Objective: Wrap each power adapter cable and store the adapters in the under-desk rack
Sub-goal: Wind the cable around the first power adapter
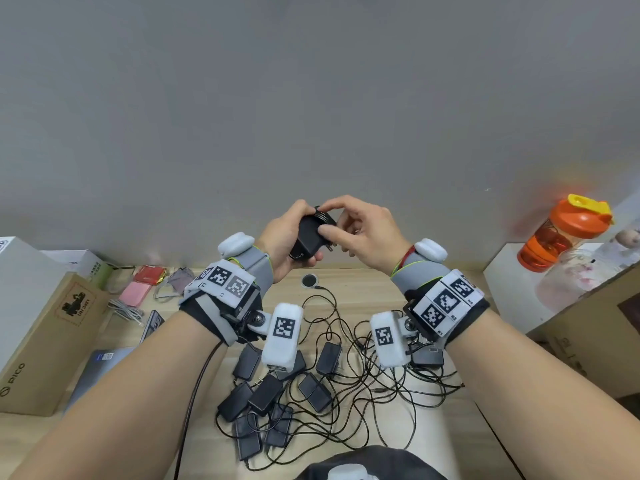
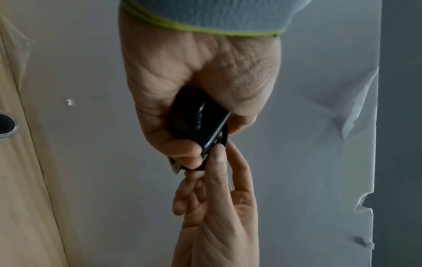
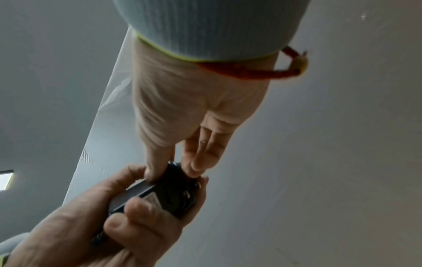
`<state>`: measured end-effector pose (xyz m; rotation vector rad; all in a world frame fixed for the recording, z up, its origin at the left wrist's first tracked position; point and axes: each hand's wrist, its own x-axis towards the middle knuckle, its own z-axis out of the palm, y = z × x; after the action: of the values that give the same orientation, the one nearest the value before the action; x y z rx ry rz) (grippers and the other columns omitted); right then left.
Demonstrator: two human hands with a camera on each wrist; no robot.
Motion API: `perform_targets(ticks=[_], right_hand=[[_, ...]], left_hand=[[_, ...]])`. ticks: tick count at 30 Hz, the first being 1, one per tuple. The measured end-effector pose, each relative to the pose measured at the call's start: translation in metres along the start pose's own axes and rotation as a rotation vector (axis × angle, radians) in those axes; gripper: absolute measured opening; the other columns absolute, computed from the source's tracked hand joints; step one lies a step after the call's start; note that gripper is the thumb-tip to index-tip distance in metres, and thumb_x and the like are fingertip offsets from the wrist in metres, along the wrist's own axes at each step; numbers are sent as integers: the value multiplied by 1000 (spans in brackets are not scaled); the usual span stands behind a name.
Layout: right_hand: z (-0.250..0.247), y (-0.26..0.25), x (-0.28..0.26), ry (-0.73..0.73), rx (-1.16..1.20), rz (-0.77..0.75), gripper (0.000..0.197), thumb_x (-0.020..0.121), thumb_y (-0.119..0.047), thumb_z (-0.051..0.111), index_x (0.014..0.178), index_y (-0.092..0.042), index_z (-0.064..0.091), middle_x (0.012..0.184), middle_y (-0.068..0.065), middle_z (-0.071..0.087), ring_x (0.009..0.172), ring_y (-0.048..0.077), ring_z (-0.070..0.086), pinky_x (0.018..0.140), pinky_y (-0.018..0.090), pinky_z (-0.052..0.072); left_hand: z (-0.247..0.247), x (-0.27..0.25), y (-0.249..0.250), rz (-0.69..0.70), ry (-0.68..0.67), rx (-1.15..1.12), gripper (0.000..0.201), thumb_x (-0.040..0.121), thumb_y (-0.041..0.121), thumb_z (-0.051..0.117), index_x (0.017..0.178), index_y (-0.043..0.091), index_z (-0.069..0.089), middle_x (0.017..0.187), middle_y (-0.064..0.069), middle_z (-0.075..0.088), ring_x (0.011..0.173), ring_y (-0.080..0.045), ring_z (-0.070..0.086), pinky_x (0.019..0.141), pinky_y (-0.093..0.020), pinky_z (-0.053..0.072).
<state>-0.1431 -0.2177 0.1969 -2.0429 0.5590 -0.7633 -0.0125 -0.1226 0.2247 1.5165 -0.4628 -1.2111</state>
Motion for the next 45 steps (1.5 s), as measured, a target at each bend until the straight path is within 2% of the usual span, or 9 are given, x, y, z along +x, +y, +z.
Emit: perform_targets(ticks=[4, 8, 12, 16, 20, 25, 31, 40, 45], right_hand=[[-3, 6, 1, -86, 59, 13, 40, 70, -36, 86, 98, -30, 58, 63, -6, 42, 55, 13, 40, 61, 28, 41], [-5, 9, -1, -109, 65, 7, 48, 64, -35, 90, 90, -24, 50, 65, -8, 38, 57, 11, 35, 58, 28, 35], [-5, 6, -5, -99, 24, -18, 53, 64, -33, 91, 87, -12, 48, 65, -3, 39, 57, 9, 31, 54, 24, 30], [-5, 5, -8, -81, -7, -39, 54, 64, -34, 91, 76, -16, 41, 61, -6, 38, 56, 11, 29, 51, 22, 26], [-7, 8, -10, -79, -28, -13, 51, 63, -38, 91, 81, -28, 44, 68, -10, 44, 55, 11, 39, 54, 21, 35], [-11, 12, -14, -106, -13, -8, 53, 70, -36, 87, 114, -32, 59, 102, -7, 63, 69, 18, 63, 69, 20, 50], [-7, 21, -33, -21, 10, 9, 36, 75, -29, 84, 101, -19, 62, 91, -3, 68, 66, 13, 61, 65, 15, 48], [-17, 49, -76, -203, 238, 192, 18, 95, -16, 62, 86, -13, 47, 71, -2, 53, 54, 13, 58, 56, 28, 48], [-17, 68, -113, -170, 329, 322, 18, 92, -1, 60, 85, -16, 52, 77, 5, 56, 58, 10, 61, 59, 23, 54]], left_hand=[[-1, 1, -4, -22, -41, 38, 39, 86, 46, 61, 102, 11, 63, 71, -9, 60, 47, -24, 50, 43, -23, 39], [3, 1, -5, -33, -60, 87, 50, 87, 43, 61, 113, 0, 65, 66, -12, 58, 46, -24, 50, 43, -23, 38], [6, -1, -3, -46, -55, 126, 37, 88, 37, 60, 99, 3, 66, 57, -11, 56, 45, -23, 49, 43, -23, 36], [10, -2, -4, -68, -45, 144, 30, 88, 32, 58, 96, 3, 61, 53, -10, 52, 43, -24, 47, 43, -23, 36], [11, -2, -5, -80, -24, 121, 29, 86, 29, 56, 95, 1, 58, 56, -13, 52, 44, -25, 46, 45, -25, 37], [13, -3, -10, -88, 9, 124, 24, 91, 26, 54, 95, 3, 58, 58, -10, 55, 47, -24, 50, 48, -26, 38], [24, -14, -19, -96, 30, 132, 20, 92, 25, 54, 95, 6, 60, 59, -7, 58, 48, -23, 52, 44, -23, 41], [50, -29, -68, -159, 10, 228, 30, 87, 30, 59, 101, 3, 61, 82, -20, 64, 47, -22, 54, 46, -24, 42], [63, -38, -101, -197, 51, 184, 17, 94, 22, 53, 96, 6, 56, 71, -14, 61, 48, -25, 53, 41, -22, 42]])
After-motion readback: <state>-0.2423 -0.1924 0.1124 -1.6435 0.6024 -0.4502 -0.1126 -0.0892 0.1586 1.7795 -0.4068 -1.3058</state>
